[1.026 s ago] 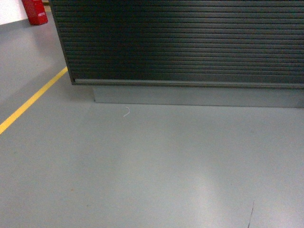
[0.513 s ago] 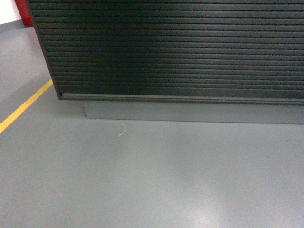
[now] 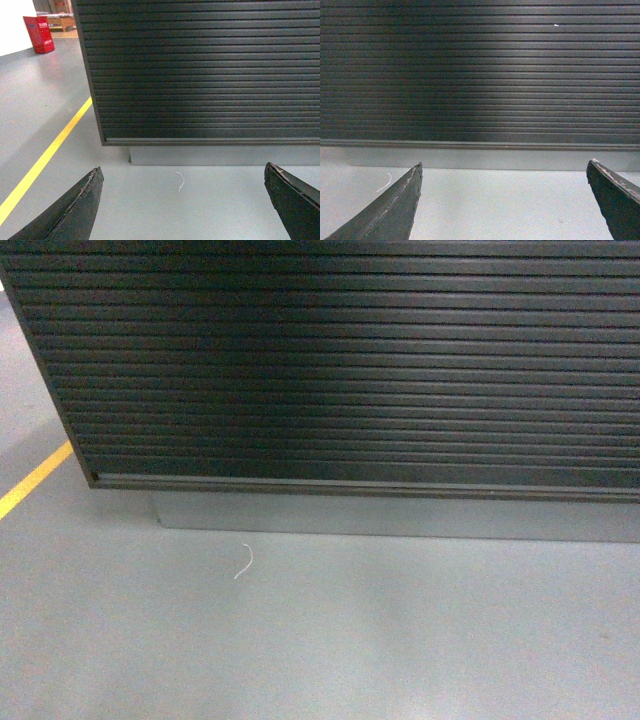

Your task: Place dark red mango on scale at checkout

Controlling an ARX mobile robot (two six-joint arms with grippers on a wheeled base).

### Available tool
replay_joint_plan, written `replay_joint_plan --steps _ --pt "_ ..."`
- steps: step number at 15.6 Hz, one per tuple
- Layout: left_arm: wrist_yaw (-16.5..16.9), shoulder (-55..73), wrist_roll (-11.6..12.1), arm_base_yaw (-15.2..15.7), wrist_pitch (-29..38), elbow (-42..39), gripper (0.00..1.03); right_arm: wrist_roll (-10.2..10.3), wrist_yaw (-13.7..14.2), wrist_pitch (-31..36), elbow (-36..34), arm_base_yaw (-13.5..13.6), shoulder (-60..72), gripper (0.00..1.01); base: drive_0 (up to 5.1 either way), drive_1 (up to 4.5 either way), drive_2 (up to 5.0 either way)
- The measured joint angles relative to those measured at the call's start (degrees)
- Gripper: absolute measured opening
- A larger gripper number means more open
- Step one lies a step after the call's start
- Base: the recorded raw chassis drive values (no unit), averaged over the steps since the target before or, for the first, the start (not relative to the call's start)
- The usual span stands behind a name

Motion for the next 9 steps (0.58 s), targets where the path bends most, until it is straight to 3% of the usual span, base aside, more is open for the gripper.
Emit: replay_joint_plan --steps 9 --pt "0.0 0.0 0.0 0.0 -0.02 0.0 0.98 0.0 0.0 -0.15 0.0 0.0 0.0 0.98 0.0 4.32 -4.3"
